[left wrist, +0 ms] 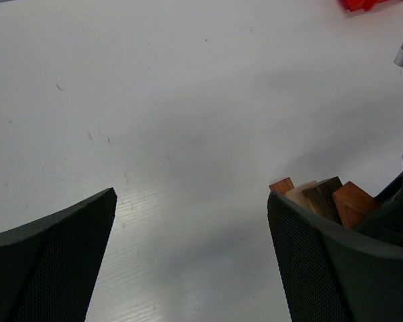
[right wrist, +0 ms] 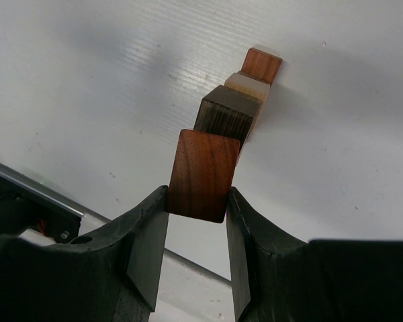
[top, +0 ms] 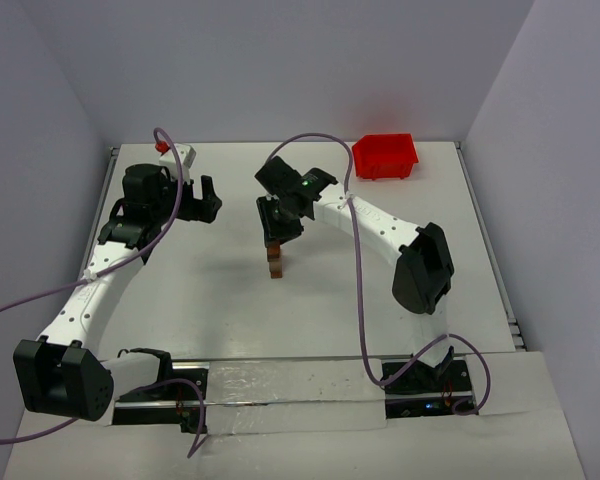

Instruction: Build the wood block tower

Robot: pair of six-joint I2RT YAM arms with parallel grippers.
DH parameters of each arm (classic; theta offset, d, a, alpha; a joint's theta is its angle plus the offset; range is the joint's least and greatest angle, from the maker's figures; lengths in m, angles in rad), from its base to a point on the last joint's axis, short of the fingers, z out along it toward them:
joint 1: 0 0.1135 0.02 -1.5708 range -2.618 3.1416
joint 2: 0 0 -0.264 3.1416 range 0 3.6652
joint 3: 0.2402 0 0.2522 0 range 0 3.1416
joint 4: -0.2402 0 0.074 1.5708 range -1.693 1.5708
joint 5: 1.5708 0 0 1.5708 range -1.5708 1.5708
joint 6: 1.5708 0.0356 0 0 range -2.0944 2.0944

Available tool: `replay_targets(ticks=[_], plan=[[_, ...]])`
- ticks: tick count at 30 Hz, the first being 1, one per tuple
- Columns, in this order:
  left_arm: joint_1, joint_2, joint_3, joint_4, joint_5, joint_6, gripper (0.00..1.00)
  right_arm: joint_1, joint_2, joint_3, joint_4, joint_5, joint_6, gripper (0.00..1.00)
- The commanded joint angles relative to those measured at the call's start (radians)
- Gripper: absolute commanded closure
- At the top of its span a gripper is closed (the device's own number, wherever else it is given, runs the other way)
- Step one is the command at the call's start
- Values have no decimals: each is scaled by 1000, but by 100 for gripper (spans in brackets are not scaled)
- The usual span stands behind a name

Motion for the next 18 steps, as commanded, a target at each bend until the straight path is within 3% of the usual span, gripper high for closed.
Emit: replay_targets(ticks=[1,11,18], plan=[[9,-16,14,41,20,-14,1,3,-86,31,40,2,-37,80],[10,-12,20,36,21,-14,1,-4,-59,47,29,-1,-53,83],[10,-12,17,39,21,-12,1,-15,-44,49,29,-2,-49,76]])
